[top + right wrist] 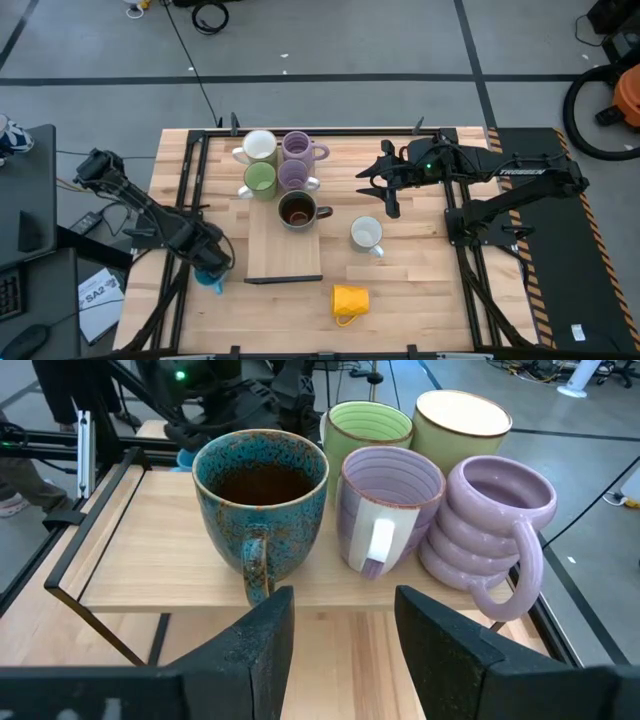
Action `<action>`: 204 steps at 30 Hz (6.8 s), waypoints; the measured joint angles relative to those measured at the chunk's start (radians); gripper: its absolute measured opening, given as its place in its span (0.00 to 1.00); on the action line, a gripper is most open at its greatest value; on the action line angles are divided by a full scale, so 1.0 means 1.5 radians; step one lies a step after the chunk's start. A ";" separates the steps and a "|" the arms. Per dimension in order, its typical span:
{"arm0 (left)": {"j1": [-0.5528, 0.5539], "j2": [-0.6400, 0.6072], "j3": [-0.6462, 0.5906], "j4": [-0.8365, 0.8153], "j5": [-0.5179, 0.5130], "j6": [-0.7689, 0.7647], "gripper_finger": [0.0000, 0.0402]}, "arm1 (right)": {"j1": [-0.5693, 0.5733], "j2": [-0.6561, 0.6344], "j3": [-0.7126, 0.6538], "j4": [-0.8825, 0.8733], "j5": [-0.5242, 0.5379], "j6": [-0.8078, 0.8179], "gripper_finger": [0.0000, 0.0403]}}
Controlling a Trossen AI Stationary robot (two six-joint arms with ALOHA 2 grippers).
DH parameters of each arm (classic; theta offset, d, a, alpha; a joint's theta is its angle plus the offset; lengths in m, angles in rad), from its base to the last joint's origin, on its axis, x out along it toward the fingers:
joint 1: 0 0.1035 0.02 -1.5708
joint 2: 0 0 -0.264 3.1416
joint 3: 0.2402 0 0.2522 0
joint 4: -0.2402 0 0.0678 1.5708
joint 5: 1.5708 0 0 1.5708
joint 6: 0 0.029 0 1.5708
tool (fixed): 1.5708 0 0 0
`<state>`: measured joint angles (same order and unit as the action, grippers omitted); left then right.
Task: Place coffee mugs
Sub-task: Put the blue mug on the shelf
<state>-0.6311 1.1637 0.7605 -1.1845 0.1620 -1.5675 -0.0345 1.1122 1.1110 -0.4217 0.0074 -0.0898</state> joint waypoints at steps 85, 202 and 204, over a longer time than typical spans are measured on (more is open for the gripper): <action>-0.024 0.000 0.099 -0.078 -0.041 0.180 0.33 | 0.000 0.000 0.000 0.000 0.000 0.000 0.45; 0.058 0.069 0.462 -0.258 -0.182 0.321 0.14 | 0.000 0.000 0.000 0.001 -0.001 0.000 0.45; 0.078 0.069 0.462 -0.258 -0.196 0.341 0.14 | 0.000 0.000 0.000 0.001 0.000 0.000 0.45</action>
<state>-0.5134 1.2667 1.4536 -1.5715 -0.1317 -1.0554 -0.0345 1.1126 1.1110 -0.4210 0.0071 -0.0895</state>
